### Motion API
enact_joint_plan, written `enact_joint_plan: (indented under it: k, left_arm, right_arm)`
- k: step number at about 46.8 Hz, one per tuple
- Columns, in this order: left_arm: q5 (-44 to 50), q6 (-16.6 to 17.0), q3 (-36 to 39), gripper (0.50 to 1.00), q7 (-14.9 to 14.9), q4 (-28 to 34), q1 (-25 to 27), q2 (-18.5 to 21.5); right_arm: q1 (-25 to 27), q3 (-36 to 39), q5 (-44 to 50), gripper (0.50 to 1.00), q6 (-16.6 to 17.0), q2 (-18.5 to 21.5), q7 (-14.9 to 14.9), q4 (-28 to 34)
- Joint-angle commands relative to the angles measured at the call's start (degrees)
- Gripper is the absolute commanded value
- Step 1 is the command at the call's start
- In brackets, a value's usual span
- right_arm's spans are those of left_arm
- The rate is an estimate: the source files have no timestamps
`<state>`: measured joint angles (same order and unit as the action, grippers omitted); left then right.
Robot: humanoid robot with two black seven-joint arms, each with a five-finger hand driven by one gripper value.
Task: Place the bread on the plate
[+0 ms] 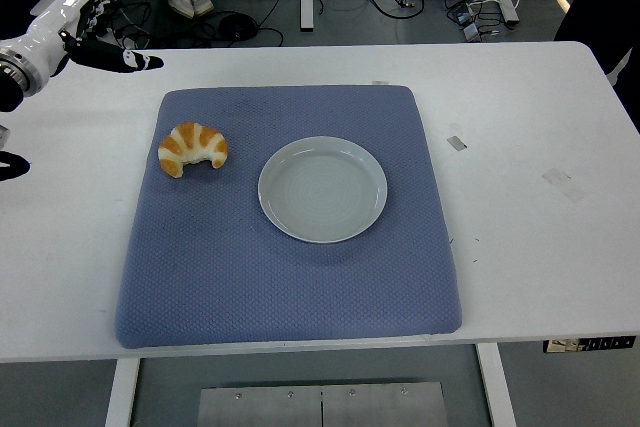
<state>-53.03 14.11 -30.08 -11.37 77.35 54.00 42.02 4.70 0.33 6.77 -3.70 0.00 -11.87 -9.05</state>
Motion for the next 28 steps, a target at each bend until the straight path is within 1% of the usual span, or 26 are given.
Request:
enact_joint_plan:
  k: [1, 5, 9, 12, 17, 23, 28]
  left_arm:
    - [-4.88, -0.05, 1.42, 0.961, -2.42, 0.34, 0.31, -0.36]
    - [-9.72, 0.04, 3.09, 0.961, -4.62, 0.52, 0.75, -1.15]
    - [-11.74, 0.30, 4.93, 0.961, -5.76, 0.78, 1.10, -2.03]
    - [-12.10, 0.74, 6.34, 0.961, -6.03, 0.78, 1.19, -2.64]
    - [-13.59, 3.02, 8.80, 0.961, -6.20, 0.96, 1.63, -4.40]
    - [-15.70, 5.57, 13.02, 0.963, -8.14, 1.05, 2.51, -6.42]
    - [-15.61, 6.28, 14.52, 0.963, -9.02, 1.05, 3.30, -7.30]
  right_arm:
    - [-0.04, 0.02, 0.00, 1.000, 0.01, 0.00, 0.01, 0.00]
    - [-0.04, -0.07, 0.00, 1.000, 0.01, 0.00, 0.01, 0.00]
    - [0.04, 0.02, 0.00, 1.000, 0.01, 0.00, 0.01, 0.00]
    - [-0.04, 0.02, 0.00, 1.000, 0.01, 0.00, 0.01, 0.00]
    - [0.04, 0.02, 0.00, 1.000, 0.01, 0.00, 0.01, 0.00]
    - [-0.04, -0.07, 0.00, 1.000, 0.01, 0.00, 0.01, 0.00]
    - [-0.04, 0.02, 0.00, 1.000, 0.01, 0.00, 0.01, 0.00]
